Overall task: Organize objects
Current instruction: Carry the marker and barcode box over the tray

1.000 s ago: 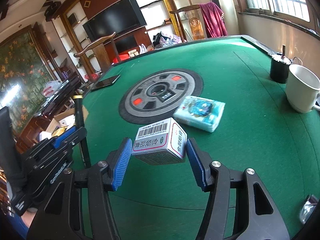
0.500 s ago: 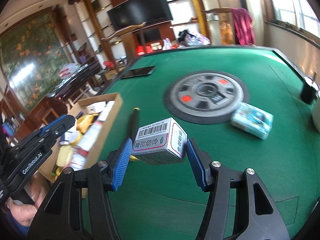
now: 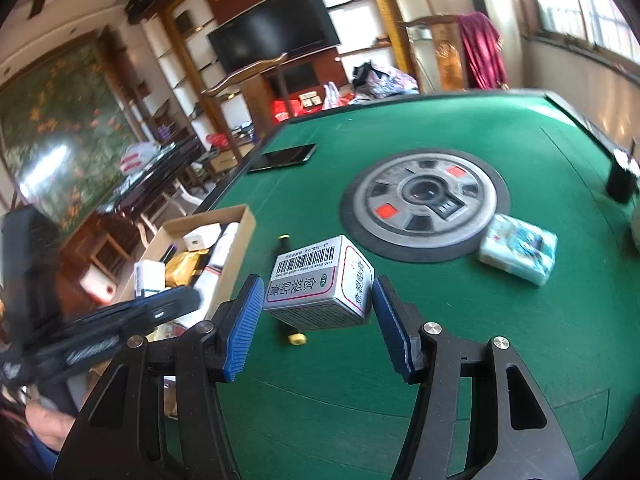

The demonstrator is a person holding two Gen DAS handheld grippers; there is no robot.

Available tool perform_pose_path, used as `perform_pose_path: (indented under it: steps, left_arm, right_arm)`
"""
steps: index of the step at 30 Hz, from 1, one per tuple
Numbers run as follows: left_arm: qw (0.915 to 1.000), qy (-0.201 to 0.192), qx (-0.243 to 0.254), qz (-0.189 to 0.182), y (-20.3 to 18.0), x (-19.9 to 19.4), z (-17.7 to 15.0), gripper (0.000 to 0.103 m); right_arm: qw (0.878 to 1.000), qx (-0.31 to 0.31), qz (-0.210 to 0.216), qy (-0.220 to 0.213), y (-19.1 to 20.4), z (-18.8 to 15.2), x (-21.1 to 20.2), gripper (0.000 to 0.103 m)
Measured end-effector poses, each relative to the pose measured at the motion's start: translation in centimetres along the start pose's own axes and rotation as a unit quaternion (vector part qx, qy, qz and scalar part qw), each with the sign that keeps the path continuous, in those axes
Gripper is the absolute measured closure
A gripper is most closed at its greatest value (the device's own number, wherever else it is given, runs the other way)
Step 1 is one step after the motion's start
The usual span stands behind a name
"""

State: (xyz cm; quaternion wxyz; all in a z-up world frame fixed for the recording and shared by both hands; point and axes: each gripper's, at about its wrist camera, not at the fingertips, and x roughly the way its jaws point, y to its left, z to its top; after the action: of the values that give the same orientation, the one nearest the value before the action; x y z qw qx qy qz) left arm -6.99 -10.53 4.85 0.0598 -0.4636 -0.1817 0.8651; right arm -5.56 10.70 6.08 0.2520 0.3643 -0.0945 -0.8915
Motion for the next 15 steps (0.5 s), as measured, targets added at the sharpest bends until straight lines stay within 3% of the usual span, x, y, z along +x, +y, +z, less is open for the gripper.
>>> perform_pose_path:
  steps: [3, 8, 11, 15]
  left_arm:
    - [0.9985, 0.035, -0.032, 0.029, -0.3, 3.3, 1.3, 0.088]
    - [0.9921, 0.023, -0.026, 0.12, -1.9, 5.6, 1.8, 0.088]
    - [0.989, 0.041, -0.019, 0.141, -2.3, 7.2, 1.9, 0.085]
    - [0.9863, 0.037, -0.009, 0.161, -2.6, 8.4, 2.2, 0.085]
  right_arm:
    - [1.0, 0.005, 0.004, -0.001, -1.2, -0.5, -0.5, 0.046]
    - [1.0, 0.019, 0.015, -0.009, -3.4, -1.3, -1.6, 0.046]
    - [0.999, 0.027, 0.02, -0.014, -4.7, -1.6, -2.0, 0.046]
    - [0.999, 0.04, 0.029, -0.019, -5.8, -1.8, -2.4, 0.046]
